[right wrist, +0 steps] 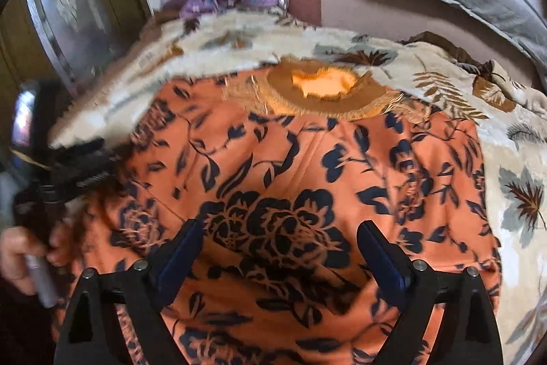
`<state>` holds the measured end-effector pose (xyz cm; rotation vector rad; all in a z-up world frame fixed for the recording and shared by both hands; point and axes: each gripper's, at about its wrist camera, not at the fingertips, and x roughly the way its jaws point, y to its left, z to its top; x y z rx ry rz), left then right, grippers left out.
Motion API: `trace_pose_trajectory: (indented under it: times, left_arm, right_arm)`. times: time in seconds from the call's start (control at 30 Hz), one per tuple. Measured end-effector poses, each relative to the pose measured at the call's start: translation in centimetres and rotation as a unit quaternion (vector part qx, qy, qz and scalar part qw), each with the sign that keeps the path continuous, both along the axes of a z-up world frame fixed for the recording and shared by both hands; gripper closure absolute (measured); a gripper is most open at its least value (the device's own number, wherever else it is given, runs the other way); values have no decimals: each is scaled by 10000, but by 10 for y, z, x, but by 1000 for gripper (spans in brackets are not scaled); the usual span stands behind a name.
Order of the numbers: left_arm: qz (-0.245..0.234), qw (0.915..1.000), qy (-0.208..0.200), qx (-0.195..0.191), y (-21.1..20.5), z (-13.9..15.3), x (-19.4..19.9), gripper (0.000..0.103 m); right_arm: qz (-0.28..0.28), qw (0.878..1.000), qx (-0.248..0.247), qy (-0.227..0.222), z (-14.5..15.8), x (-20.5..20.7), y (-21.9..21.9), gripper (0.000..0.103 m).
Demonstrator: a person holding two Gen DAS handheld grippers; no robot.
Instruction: Fold small clothes
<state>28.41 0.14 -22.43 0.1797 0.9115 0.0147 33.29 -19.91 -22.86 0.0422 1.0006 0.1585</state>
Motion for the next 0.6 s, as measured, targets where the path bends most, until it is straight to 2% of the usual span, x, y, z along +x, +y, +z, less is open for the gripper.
trace_pose_trajectory:
  times: [0.07,0.13,0.2,0.33,0.37,0.47,0.5,0.53,0.57,0.6]
  left_arm:
    - [-40,10000,2,19,0,0,0,41]
    - [-26,10000,21,-42,2,1,0,41]
    - [19,10000,14,-70,4,2,1,41]
    - [-3,10000,-19,-18,3,1,-1,41]
    - [-13,10000,-30,-16,2,2,-1,41]
    - [-6,10000,-61,60,0,2,-2,41]
    - [-1,10000,-65,65,-1,2,-2,41]
    - [3,9999,-71,70,-1,1,-2,41]
    - [1,9999,-82,80,-2,1,-3,41]
    - [-7,9999,-91,89,-2,1,-4,41]
  right_arm:
    - [-136,9994,-275,177,-15,1,0,12]
    - [-330,9989,-251,206,-20,0,-11,32]
    - [-685,9975,-74,177,-8,-5,-39,72]
    - [-1736,9844,-180,227,9,-27,-114,71]
    - [-2033,9787,68,280,11,-37,-140,67]
    - [-2803,9579,409,462,12,-58,-189,66]
    - [-2927,9530,638,457,13,-62,-200,63]
    - [-3030,9472,961,417,14,-66,-211,55]
    - [-3086,9408,1361,326,16,-70,-219,32]
    - [-3057,9368,1690,199,17,-71,-223,27]
